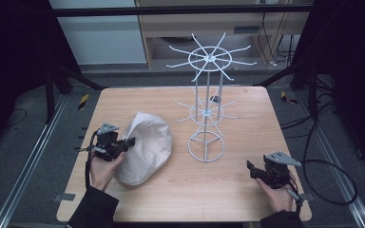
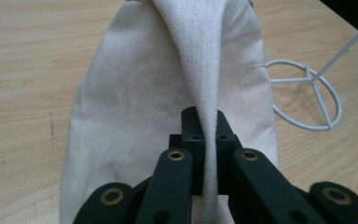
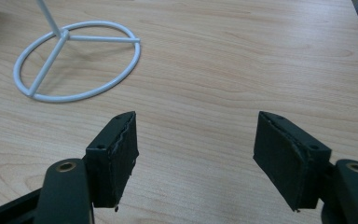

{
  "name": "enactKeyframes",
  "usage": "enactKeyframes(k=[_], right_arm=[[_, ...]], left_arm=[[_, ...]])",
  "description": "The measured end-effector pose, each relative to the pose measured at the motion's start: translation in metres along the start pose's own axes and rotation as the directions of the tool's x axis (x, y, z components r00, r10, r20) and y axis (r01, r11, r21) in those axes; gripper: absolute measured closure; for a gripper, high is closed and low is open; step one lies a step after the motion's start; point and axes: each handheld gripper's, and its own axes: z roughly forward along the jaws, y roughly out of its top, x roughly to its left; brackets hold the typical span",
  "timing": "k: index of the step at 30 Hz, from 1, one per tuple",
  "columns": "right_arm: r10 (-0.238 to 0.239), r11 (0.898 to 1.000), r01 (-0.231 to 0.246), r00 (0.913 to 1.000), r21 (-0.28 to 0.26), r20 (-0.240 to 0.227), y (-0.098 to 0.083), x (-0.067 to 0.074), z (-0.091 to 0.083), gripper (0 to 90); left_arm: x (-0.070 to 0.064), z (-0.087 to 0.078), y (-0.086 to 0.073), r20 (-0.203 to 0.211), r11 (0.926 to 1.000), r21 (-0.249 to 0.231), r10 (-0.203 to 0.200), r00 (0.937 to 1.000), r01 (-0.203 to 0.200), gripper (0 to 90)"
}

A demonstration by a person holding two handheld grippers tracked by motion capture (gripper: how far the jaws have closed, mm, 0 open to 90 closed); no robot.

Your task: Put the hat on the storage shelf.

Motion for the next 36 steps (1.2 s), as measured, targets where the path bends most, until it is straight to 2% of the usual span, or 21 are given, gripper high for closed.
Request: enactKeyframes(k=[6, 8, 10, 13, 14, 15, 21, 22, 24, 25, 26, 30, 36], right_arm=[[-0.006, 1.000, 0.006, 1.0000, -0.004, -0.001, 0.000, 0.001, -0.001, 30.3], [-0.005, 1.000, 0.005, 1.0000, -0.006, 0.000, 0.000, 0.000, -0.001, 30.2], [-0.003, 1.000, 0.003, 1.0000, -0.009, 0.000, 0.000, 0.000, -0.002, 30.1], [0.001, 1.000, -0.001, 1.0000, -0.012, 0.001, 0.000, -0.001, -0.002, 29.9], [-0.002, 1.000, 0.002, 1.0000, -0.012, 0.003, 0.000, -0.001, -0.002, 29.9], [-0.002, 1.000, 0.002, 1.0000, -0.013, 0.003, 0.000, -0.001, -0.002, 29.9], [-0.005, 1.000, 0.005, 1.0000, -0.012, 0.001, 0.000, -0.001, -0.001, 29.9], [0.003, 1.000, -0.003, 1.0000, -0.010, -0.002, 0.000, -0.001, -0.002, 29.9], [-0.004, 1.000, 0.004, 1.0000, -0.012, 0.002, 0.000, -0.002, -0.001, 29.8], [-0.003, 1.000, 0.003, 1.0000, -0.010, 0.001, 0.000, -0.002, -0.001, 29.8], [-0.003, 1.000, 0.003, 1.0000, -0.010, 0.001, 0.000, -0.002, -0.001, 29.8], [0.001, 1.000, -0.001, 1.0000, -0.009, -0.002, 0.000, -0.001, -0.001, 29.8], [-0.003, 1.000, 0.003, 1.0000, -0.007, 0.000, 0.000, -0.002, -0.001, 29.8]], left_arm=[[-0.002, -0.016, 0.001, 0.019, 0.9980, -0.063, -0.002, 0.9998, 0.003, 88.3], [-0.004, -0.025, 0.003, 0.032, 0.9944, -0.106, -0.004, 0.9995, 0.007, 88.3], [-0.004, -0.028, 0.003, 0.035, 0.9933, -0.115, -0.002, 0.9994, 0.006, 88.3], [-0.006, -0.038, 0.005, 0.042, 0.9876, -0.157, 0.003, 0.9991, 0.003, 88.3], [-0.007, -0.043, 0.006, 0.047, 0.9837, -0.180, 0.005, 0.9989, 0.004, 88.3], [-0.007, -0.043, 0.006, 0.047, 0.9837, -0.180, 0.005, 0.9989, 0.004, 88.3], [-0.010, -0.055, 0.008, 0.052, 0.9705, -0.241, 0.012, 0.9986, 0.000, 88.3], [-0.010, -0.058, 0.008, 0.053, 0.9663, -0.258, 0.015, 0.9985, -0.001, 88.3], [-0.011, -0.060, 0.008, 0.054, 0.9637, -0.267, 0.014, 0.9984, 0.001, 88.3], [-0.011, -0.063, 0.009, 0.056, 0.9578, -0.287, 0.013, 0.9984, 0.004, 88.2], [-0.011, -0.063, 0.009, 0.056, 0.9578, -0.287, 0.013, 0.9984, 0.004, 88.3], [-0.012, -0.070, 0.010, 0.058, 0.9469, -0.322, 0.019, 0.9981, 0.000, 88.3], [-0.015, -0.082, 0.011, 0.066, 0.9260, -0.377, 0.030, 0.9974, -0.003, 88.3]])
